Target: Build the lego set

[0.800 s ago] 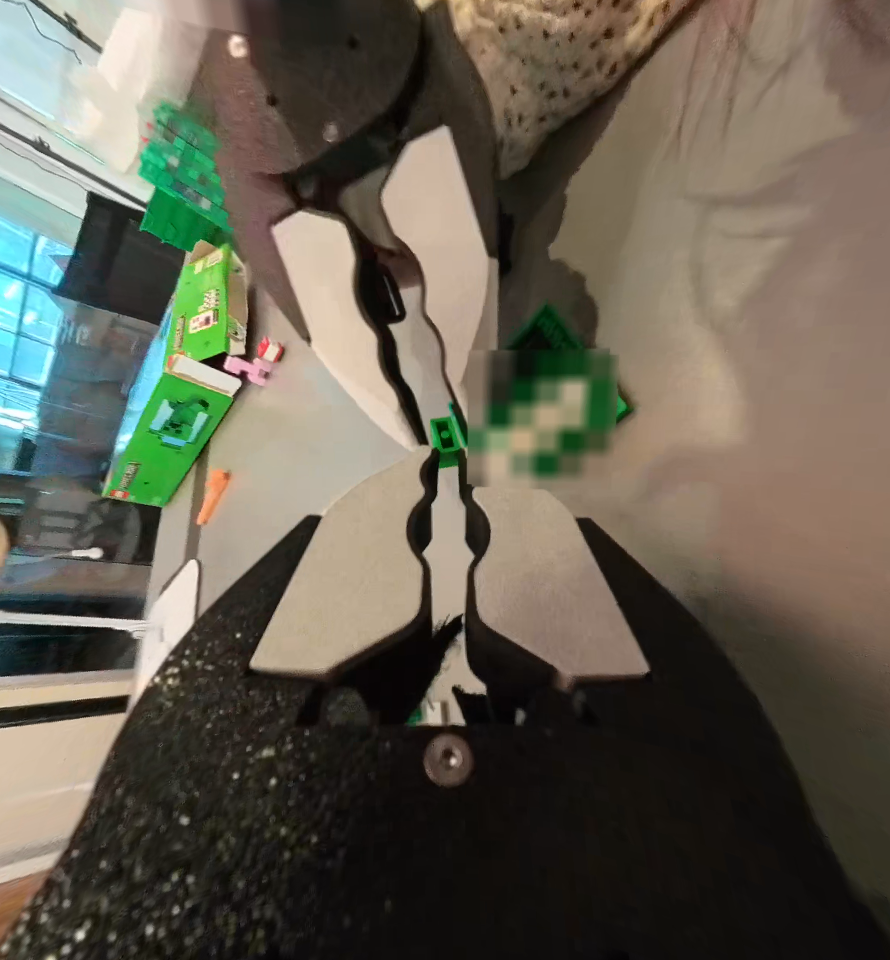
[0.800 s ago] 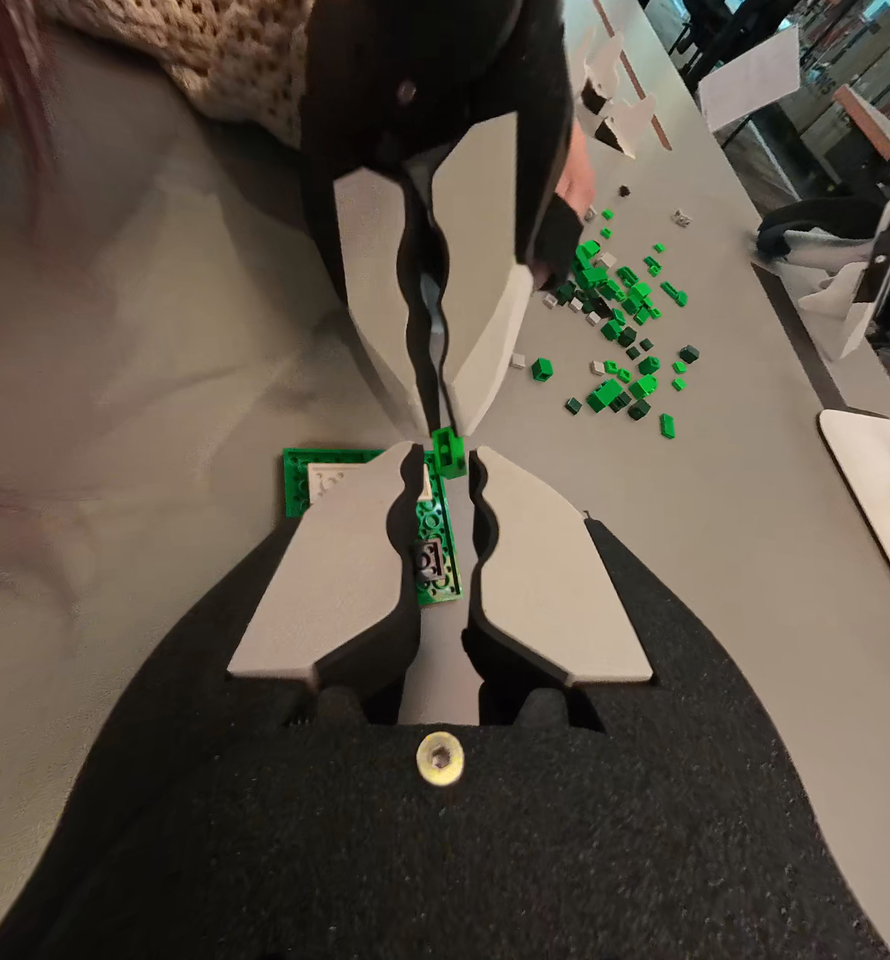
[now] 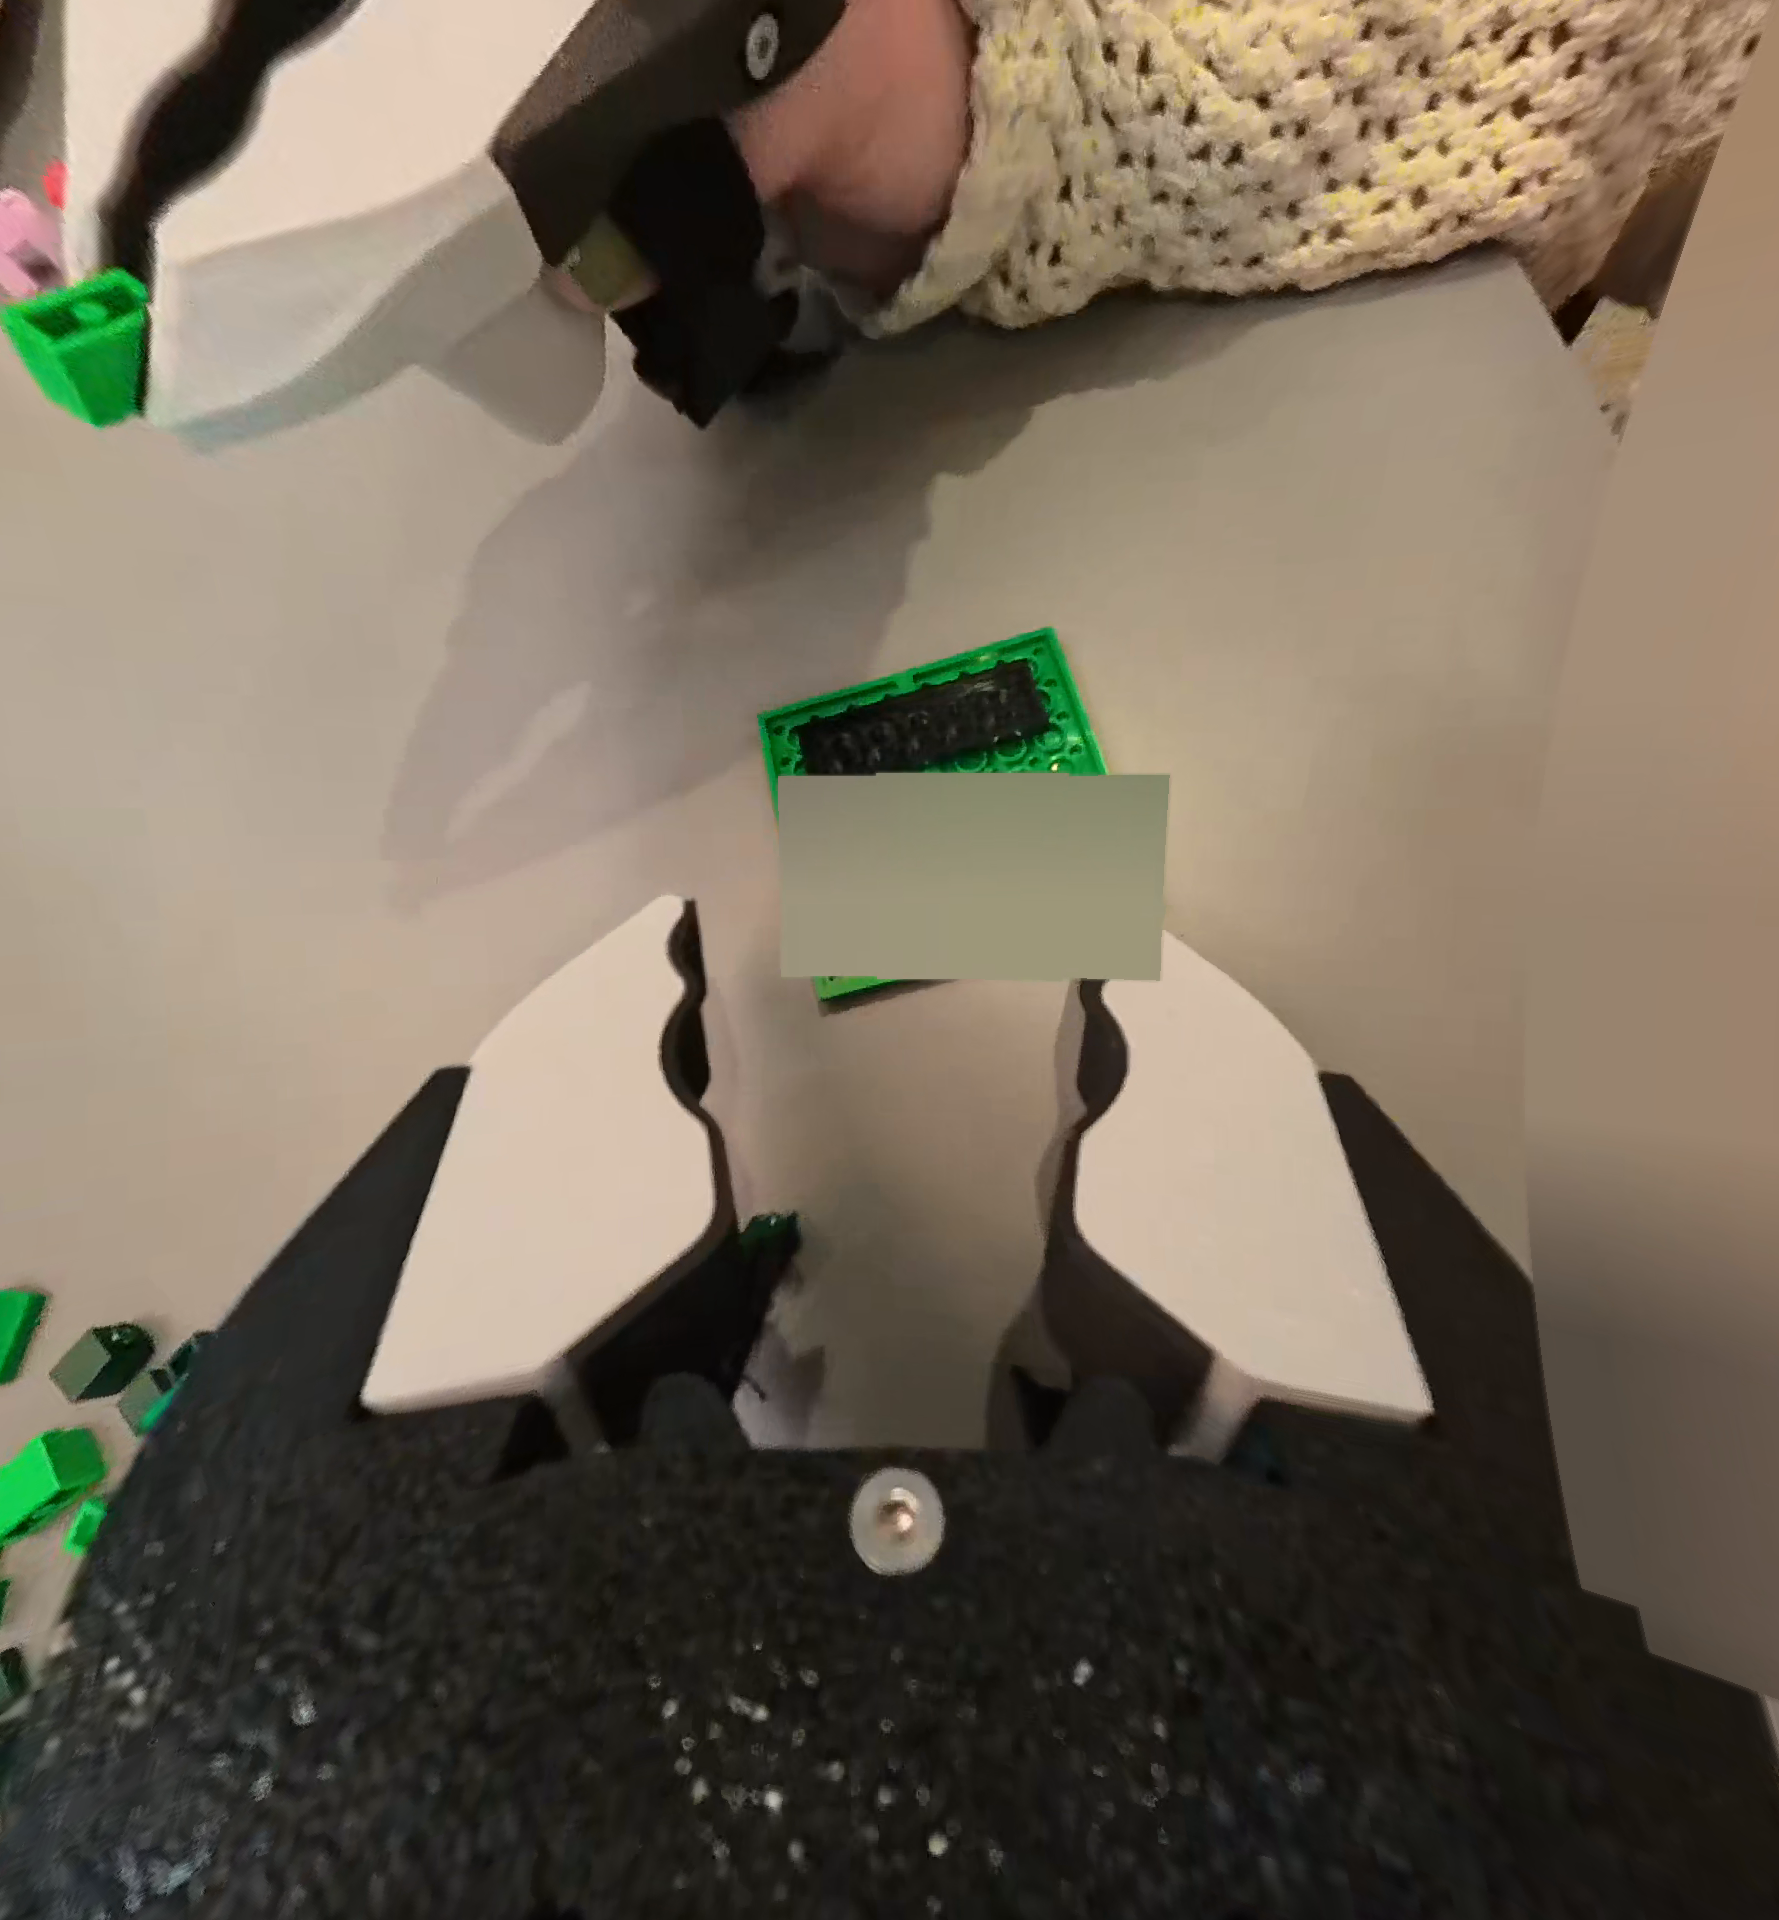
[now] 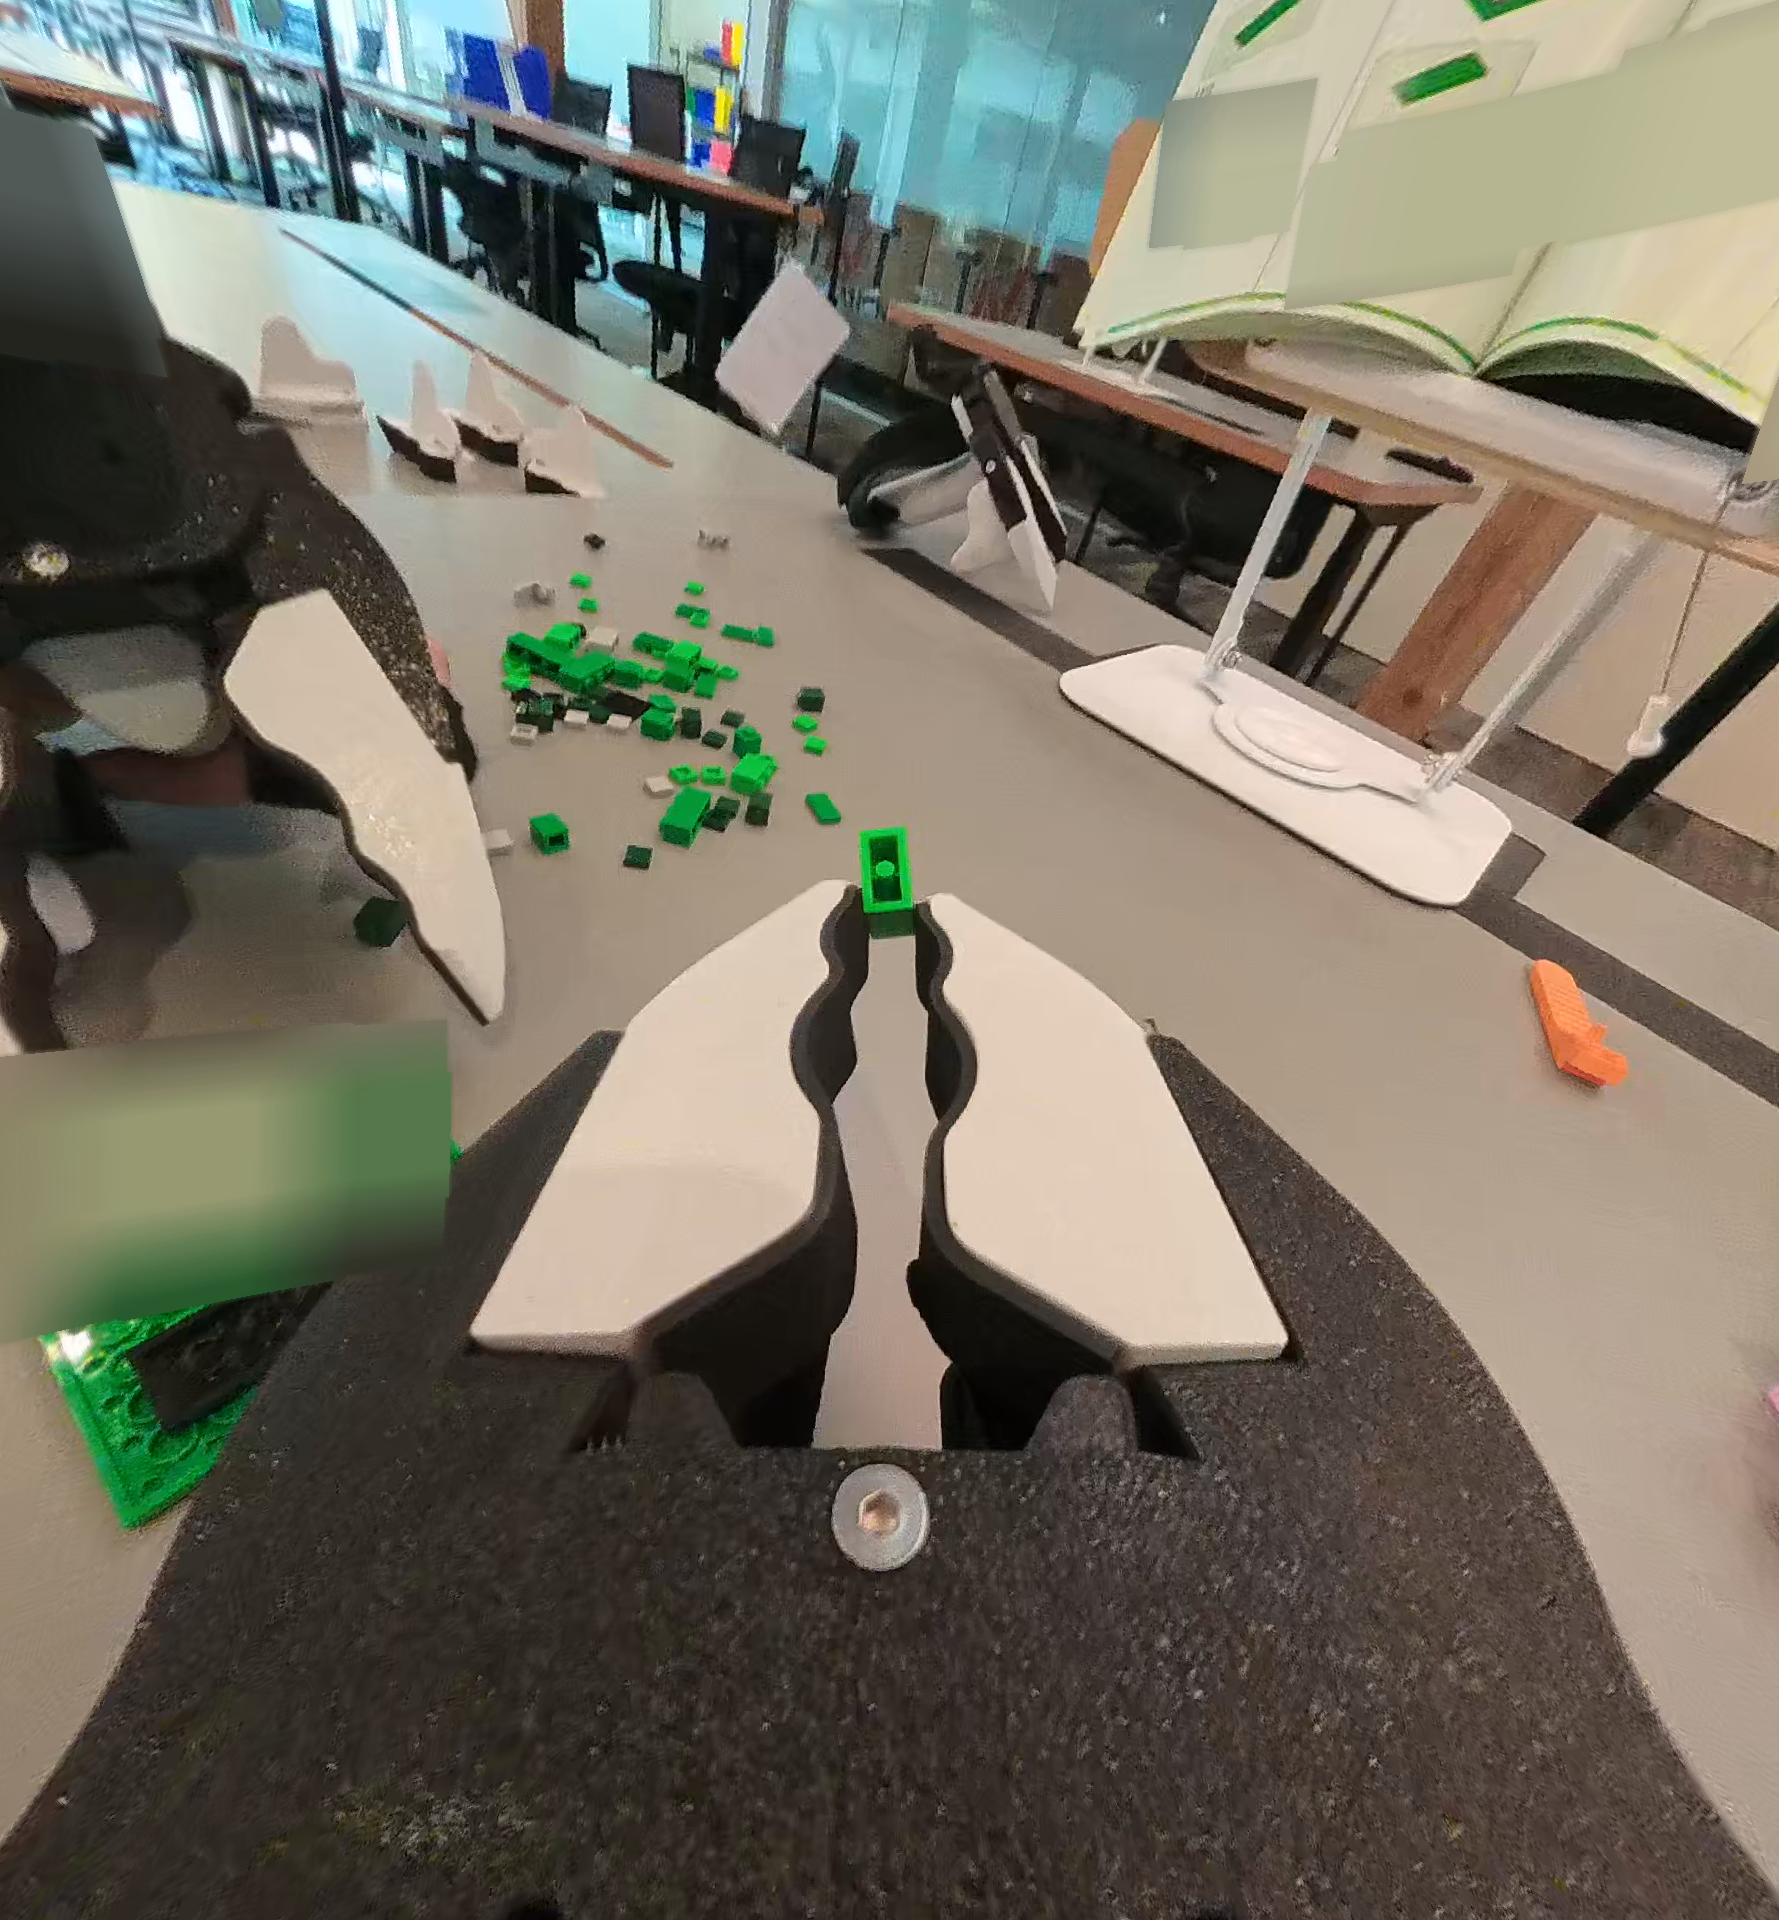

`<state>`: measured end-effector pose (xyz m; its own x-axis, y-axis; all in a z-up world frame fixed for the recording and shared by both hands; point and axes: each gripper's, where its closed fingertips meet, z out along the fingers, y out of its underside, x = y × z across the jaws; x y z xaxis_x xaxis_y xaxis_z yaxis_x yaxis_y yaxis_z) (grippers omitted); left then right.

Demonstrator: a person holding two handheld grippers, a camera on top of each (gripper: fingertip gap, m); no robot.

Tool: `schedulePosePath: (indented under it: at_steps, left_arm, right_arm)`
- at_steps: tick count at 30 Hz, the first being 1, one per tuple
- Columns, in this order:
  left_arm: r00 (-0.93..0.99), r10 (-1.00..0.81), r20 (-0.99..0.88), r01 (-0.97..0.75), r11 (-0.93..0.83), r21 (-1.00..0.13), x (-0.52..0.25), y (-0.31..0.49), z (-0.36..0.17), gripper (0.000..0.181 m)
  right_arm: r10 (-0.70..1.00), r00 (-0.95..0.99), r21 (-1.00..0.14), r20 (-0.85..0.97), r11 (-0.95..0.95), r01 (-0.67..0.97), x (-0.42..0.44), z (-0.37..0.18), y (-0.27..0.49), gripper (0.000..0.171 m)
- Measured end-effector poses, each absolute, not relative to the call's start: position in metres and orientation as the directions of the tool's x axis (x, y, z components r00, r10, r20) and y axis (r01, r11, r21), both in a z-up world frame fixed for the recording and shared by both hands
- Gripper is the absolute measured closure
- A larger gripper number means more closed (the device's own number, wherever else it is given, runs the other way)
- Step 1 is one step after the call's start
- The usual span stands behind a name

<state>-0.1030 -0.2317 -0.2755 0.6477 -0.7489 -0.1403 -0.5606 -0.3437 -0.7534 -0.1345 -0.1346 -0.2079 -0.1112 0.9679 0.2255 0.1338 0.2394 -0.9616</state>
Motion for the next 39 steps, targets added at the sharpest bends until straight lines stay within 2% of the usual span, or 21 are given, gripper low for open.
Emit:
schedulePosePath:
  at_steps: [1, 5, 7, 16, 26, 29, 34, 39]
  left_arm:
    - [0.662, -0.739, -0.127, -0.548, -0.361, -0.754, -0.102, -0.232, -0.276, 0.106]
    - [0.731, -0.682, 0.005, -0.478, -0.518, -0.709, -0.096, -0.234, -0.286, 0.082]
    - [0.739, -0.673, -0.003, -0.489, -0.533, -0.691, -0.093, -0.235, -0.291, 0.071]
    - [0.747, -0.659, -0.086, -0.518, -0.497, -0.696, -0.077, -0.229, -0.286, 0.088]
    - [0.751, -0.640, -0.164, -0.557, -0.480, -0.678, -0.088, -0.220, -0.282, 0.098]
    - [0.771, -0.533, -0.350, -0.601, -0.424, -0.677, -0.113, -0.205, -0.274, 0.121]
    - [0.736, -0.466, -0.491, -0.664, -0.350, -0.661, -0.119, -0.200, -0.267, 0.111]
    - [0.699, -0.340, -0.629, -0.712, -0.259, -0.652, -0.126, -0.195, -0.247, 0.115]
  right_arm:
    - [0.967, -0.107, -0.963, 0.231, 0.243, 0.117, -0.135, -0.206, -0.134, 0.163]
    - [0.959, -0.050, -0.958, 0.278, 0.281, 0.053, -0.138, -0.197, -0.127, 0.163]
    - [0.954, -0.044, -0.954, 0.295, 0.297, 0.038, -0.138, -0.195, -0.128, 0.163]
    - [0.939, -0.056, -0.940, 0.339, 0.340, 0.000, -0.141, -0.191, -0.129, 0.163]
    - [0.956, 0.011, -0.956, 0.294, 0.294, -0.012, -0.147, -0.186, -0.101, 0.163]
    - [0.952, 0.035, -0.952, 0.304, 0.306, -0.032, -0.150, -0.182, -0.093, 0.163]
    - [0.948, 0.049, -0.948, 0.315, 0.316, -0.025, -0.165, -0.183, -0.076, 0.163]
    - [0.946, 0.048, -0.946, 0.319, 0.321, -0.038, -0.176, -0.181, -0.063, 0.163]
